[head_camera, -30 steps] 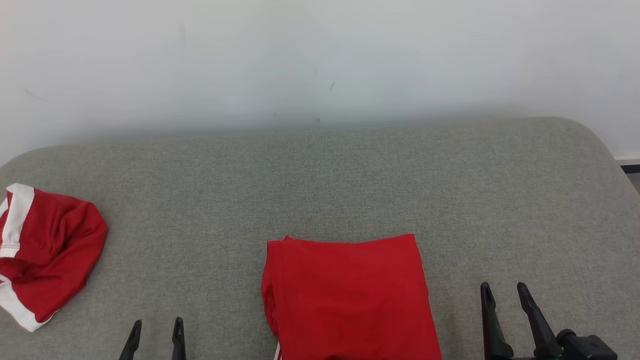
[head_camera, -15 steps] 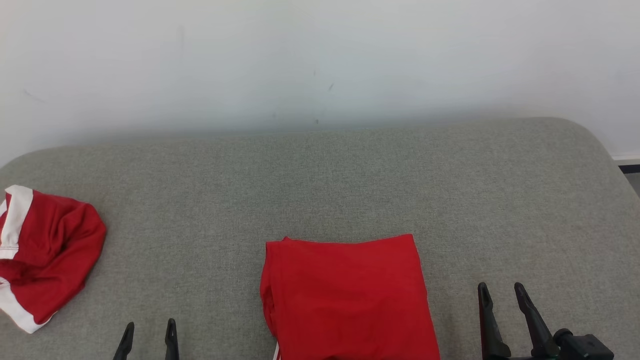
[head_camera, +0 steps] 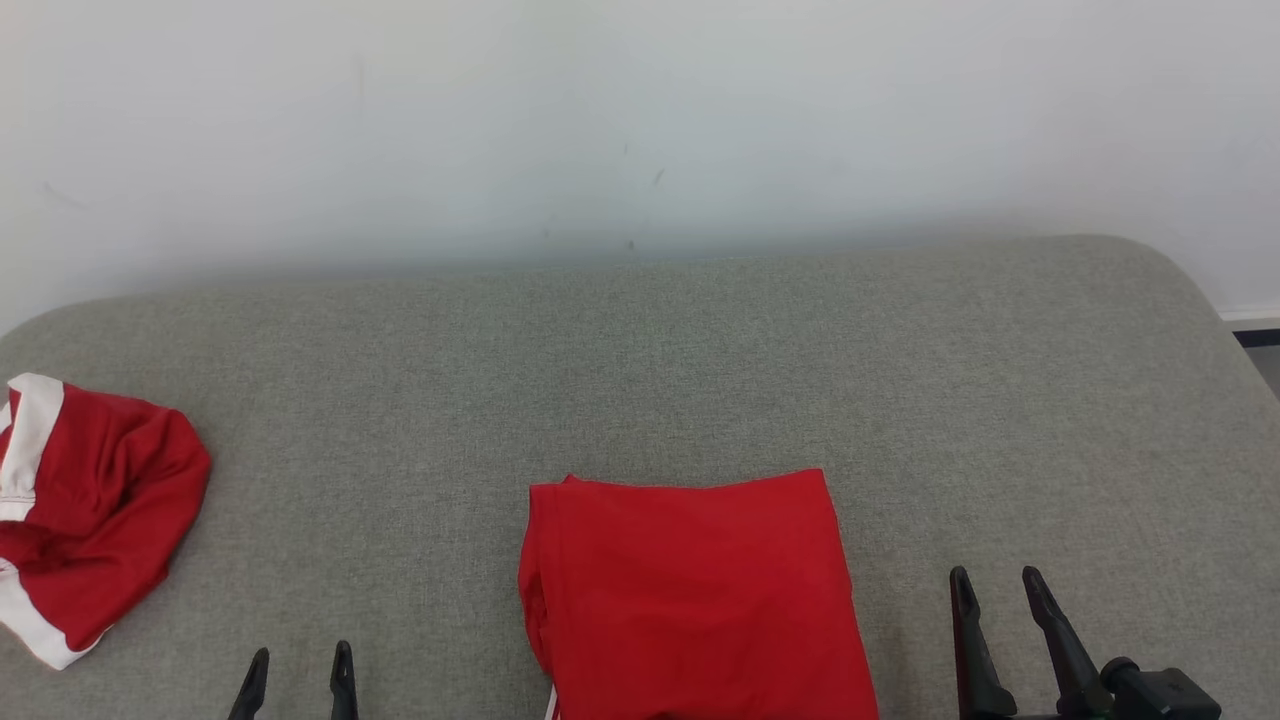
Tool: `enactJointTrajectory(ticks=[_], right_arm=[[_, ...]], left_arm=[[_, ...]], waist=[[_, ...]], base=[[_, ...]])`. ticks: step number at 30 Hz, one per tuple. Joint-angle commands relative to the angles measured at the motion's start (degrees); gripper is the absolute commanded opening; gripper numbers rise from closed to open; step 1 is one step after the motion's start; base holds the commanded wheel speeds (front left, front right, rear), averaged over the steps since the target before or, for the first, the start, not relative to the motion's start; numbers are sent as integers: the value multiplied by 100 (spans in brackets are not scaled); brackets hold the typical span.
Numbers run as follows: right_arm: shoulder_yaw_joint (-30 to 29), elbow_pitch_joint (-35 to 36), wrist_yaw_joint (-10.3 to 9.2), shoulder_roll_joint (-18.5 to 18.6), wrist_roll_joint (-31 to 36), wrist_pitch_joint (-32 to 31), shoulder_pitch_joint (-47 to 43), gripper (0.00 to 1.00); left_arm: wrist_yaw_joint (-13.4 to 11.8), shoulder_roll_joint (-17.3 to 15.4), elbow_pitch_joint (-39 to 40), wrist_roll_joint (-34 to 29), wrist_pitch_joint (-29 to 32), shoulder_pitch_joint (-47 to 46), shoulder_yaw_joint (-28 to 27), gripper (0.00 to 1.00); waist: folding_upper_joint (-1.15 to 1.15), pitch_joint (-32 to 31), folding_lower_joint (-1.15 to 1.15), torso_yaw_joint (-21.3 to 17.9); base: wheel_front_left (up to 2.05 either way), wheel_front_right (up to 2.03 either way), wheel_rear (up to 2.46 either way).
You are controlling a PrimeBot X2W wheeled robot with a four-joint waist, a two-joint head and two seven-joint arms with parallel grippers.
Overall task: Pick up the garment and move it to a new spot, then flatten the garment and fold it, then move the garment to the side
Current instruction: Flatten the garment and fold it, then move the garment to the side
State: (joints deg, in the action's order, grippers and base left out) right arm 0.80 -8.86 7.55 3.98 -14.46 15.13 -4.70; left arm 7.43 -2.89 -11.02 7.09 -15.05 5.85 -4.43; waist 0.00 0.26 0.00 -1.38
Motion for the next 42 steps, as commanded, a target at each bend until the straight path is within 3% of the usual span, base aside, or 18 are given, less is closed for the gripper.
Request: enactJointTrajectory(ticks=[1, 42], right_arm=[[11, -9, -15, -6, -12, 1, 39, 100], [64, -40, -15, 41, -40, 1, 1, 100]], left_arm=[[2, 3, -19, 50, -16, 3, -14, 100], [2, 3, -15, 78, -16, 72, 14, 100]], waist=[[0, -1, 0, 3], [0, -72, 0, 14]], base=[[0, 0, 0], [0, 0, 0]])
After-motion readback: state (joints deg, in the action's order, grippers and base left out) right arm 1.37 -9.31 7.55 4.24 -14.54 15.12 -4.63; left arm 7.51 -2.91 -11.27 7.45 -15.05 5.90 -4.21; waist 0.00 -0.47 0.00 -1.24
